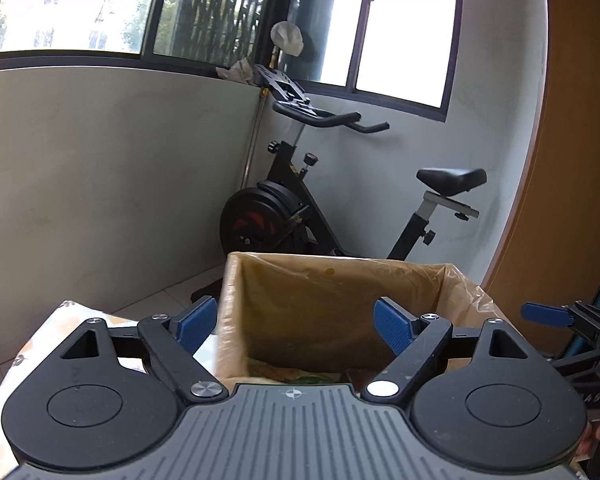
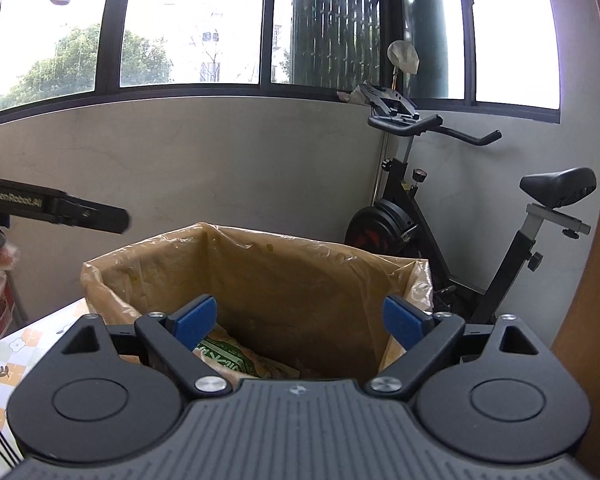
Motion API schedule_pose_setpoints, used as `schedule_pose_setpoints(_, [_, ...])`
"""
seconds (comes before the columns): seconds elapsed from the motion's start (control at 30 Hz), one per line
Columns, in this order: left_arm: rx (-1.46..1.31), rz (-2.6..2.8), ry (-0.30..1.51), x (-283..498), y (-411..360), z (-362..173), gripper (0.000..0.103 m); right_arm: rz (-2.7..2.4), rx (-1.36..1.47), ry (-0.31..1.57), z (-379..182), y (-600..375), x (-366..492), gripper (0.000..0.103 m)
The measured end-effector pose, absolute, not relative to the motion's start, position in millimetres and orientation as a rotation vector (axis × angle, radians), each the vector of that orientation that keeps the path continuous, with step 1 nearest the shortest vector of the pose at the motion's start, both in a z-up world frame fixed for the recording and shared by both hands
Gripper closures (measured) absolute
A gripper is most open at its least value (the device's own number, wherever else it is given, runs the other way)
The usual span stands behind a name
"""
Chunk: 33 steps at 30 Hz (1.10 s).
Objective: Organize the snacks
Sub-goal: 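Move both open tools back down to the remaining snacks on the table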
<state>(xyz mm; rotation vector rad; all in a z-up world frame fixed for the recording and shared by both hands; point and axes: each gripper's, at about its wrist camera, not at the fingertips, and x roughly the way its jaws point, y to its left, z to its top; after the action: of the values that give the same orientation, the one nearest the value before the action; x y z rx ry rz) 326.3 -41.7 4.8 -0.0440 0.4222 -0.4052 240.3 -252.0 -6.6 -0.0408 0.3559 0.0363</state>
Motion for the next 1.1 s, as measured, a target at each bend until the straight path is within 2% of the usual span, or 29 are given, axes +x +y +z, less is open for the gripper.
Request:
schedule_pose_setpoints(0.33, [-0.06, -0.319, 0.39, 293, 21, -6, 0.016, 0.024, -0.027, 0.303, -12, -256, 192, 0.01])
schedule_pose_setpoints(0.6, [-0.081, -0.228, 0.44, 269, 58, -38, 0.017, -0.024, 0.018, 0.322, -35, -276, 168, 0.01])
schedule_pose_setpoints(0.77, [-0.128, -0.186, 0.496, 263, 69, -61, 0.018, -0.081, 0.031, 0.379, -58, -294, 161, 0.011])
schedule_pose_setpoints(1.1, [-0.137, -0.186, 0.59, 252, 69, -98, 0.019, -0.093, 0.156, 0.666, -141, -290, 156, 0.018])
